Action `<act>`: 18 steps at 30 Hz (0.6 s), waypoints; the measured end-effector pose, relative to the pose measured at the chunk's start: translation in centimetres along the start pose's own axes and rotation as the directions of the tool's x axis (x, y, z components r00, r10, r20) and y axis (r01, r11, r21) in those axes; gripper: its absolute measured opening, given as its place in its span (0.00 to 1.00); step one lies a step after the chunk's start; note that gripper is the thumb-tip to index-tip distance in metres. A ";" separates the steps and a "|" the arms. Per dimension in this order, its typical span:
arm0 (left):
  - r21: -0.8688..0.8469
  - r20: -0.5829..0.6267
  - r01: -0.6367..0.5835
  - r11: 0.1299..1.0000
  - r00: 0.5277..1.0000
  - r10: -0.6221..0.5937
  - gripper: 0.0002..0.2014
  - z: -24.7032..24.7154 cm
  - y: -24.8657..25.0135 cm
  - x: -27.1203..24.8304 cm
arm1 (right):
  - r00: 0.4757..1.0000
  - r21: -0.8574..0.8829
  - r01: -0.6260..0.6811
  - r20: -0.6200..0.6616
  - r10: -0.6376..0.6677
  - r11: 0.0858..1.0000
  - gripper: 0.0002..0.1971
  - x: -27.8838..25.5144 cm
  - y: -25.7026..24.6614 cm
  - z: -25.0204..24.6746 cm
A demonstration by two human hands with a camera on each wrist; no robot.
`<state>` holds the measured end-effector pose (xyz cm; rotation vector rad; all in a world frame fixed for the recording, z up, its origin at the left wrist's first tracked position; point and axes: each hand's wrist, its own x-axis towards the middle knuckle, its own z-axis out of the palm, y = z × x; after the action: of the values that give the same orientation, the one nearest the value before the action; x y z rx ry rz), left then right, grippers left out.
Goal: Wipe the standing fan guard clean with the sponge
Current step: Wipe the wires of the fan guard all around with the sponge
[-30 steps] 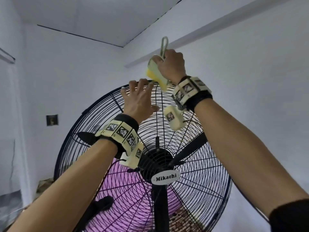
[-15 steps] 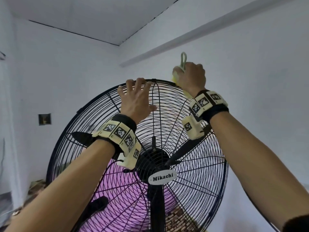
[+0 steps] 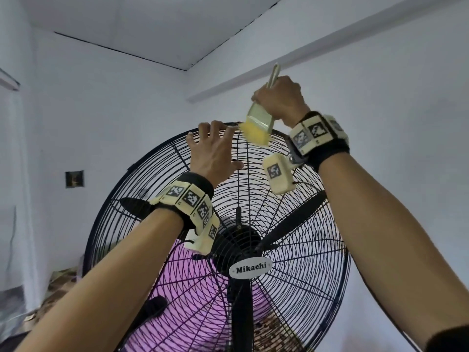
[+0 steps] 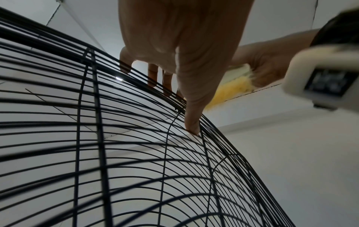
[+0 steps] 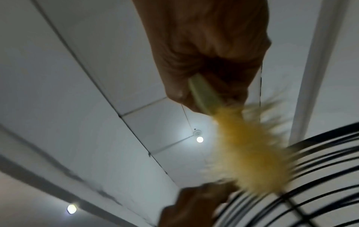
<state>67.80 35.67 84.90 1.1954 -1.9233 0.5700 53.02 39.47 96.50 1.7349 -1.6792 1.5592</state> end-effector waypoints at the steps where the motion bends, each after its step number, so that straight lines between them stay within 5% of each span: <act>1: 0.000 -0.007 -0.004 1.000 1.000 0.004 0.44 0.1 0.1 0.0 | 0.999 -0.007 0.009 -0.031 -0.009 1.000 0.14 0.0 -0.2 -0.2; 5: -0.016 -0.010 -0.015 1.000 1.000 0.015 0.45 0.2 0.4 0.0 | 0.979 0.043 0.114 -0.174 -0.105 0.993 0.11 -2.2 -0.1 1.6; 10: 0.012 -0.035 -0.006 1.000 0.999 0.007 0.45 0.3 -0.4 -0.1 | 0.971 -0.090 0.163 -0.163 -0.176 0.983 0.13 -3.8 -0.1 1.0; 14: 0.032 -0.029 -0.022 0.999 0.999 0.023 0.44 0.2 -0.3 -0.3 | 0.949 0.026 0.212 -0.243 -0.199 0.977 0.13 -5.1 0.1 2.3; 18: 0.040 -0.034 -0.049 0.998 0.998 0.050 0.44 0.2 -0.5 -0.5 | 0.948 -0.075 0.264 -0.166 -0.273 0.962 0.11 -6.5 0.3 1.9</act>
<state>68.31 35.54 84.40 1.1576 -1.9249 0.6539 55.34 41.48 90.46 1.6648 -1.3257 1.4806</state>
